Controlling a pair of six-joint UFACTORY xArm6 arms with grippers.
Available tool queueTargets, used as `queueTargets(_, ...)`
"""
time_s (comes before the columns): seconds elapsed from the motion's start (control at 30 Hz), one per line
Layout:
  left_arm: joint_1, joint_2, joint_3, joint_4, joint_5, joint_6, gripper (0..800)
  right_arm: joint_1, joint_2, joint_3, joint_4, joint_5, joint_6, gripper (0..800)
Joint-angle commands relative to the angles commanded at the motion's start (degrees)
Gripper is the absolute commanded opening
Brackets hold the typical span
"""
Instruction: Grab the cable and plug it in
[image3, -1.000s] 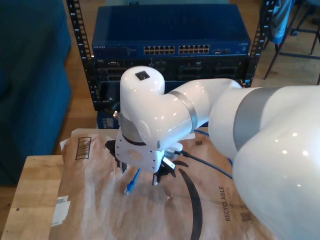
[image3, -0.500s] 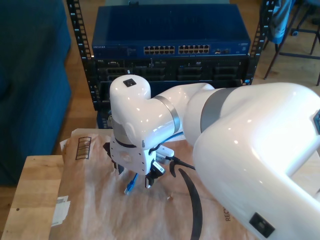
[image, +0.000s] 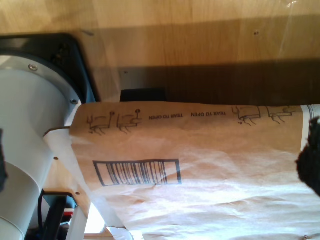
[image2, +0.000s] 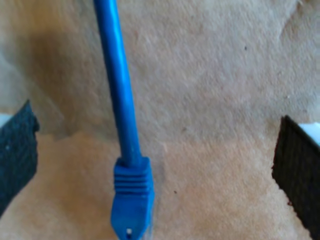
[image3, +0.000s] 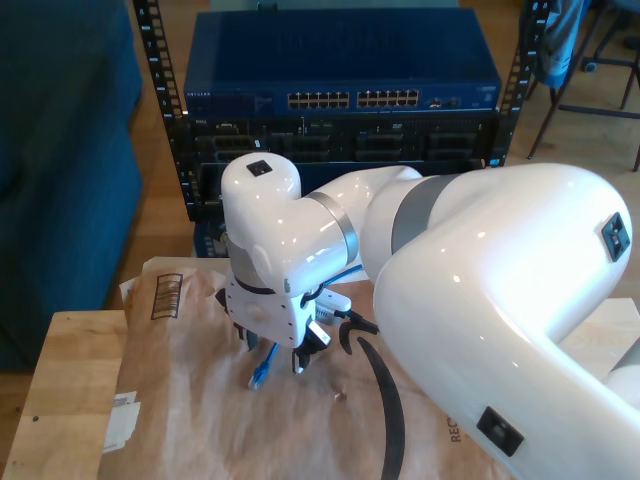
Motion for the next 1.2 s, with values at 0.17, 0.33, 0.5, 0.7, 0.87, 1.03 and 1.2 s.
queueTargets(0.17, 0.00, -0.09, -0.09, 0.00, 0.00, 0.00, 800, 0.09, 0.97, -0.09, 0.00, 0.00, 0.18, 659)
queueTargets(0.33, 0.00, -0.09, -0.09, 0.00, 0.00, 0.00, 800, 0.09, 1.58, -0.44, 0.00, 0.00, 0.97, 538)
queueTargets(0.5, 0.00, -0.09, -0.09, 0.00, 0.00, 0.09, 800, 0.00, 1.67, -0.97, 0.00, 0.18, 2.02, 431)
queueTargets(0.7, 0.00, -0.09, -0.09, -0.09, 0.00, 0.09, 800, -0.09, 1.76, -0.97, 0.00, 0.26, 2.02, 318)
queueTargets(0.87, 0.09, -0.09, -0.09, -0.09, 0.00, 0.00, 800, -0.09, 1.85, -1.05, 0.18, 1.49, 2.02, 267)
queueTargets(1.03, 0.09, -0.09, -0.09, -0.09, 0.00, 0.00, 800, -0.09, 1.85, -1.41, 0.18, 1.93, 2.02, 203)
queueTargets(1.2, 0.09, -0.09, -0.09, -0.09, 0.00, 0.00, 800, -0.09, 1.85, -1.14, 0.26, 2.02, 2.02, 98)
